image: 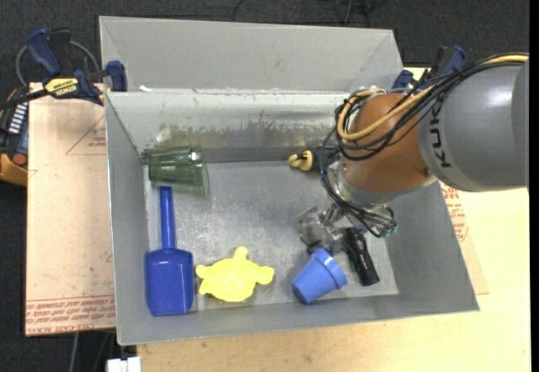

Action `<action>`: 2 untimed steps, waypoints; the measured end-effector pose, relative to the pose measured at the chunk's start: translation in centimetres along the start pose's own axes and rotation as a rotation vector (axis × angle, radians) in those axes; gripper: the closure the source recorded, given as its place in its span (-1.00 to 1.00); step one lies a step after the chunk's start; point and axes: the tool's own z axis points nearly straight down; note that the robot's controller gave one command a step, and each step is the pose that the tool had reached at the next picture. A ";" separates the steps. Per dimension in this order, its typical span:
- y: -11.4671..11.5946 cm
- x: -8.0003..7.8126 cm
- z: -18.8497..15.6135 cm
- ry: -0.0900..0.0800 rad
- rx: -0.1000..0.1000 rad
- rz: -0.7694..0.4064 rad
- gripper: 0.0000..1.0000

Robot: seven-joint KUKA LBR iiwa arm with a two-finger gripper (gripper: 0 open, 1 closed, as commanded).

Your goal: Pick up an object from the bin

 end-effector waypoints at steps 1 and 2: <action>-0.1 2.4 -0.4 0.003 -0.003 -0.250 1.00; 2.6 -1.5 0.0 -0.004 0.000 -0.388 1.00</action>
Offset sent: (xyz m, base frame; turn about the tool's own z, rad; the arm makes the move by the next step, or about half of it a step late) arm -0.0006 0.0267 -0.0009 -0.3844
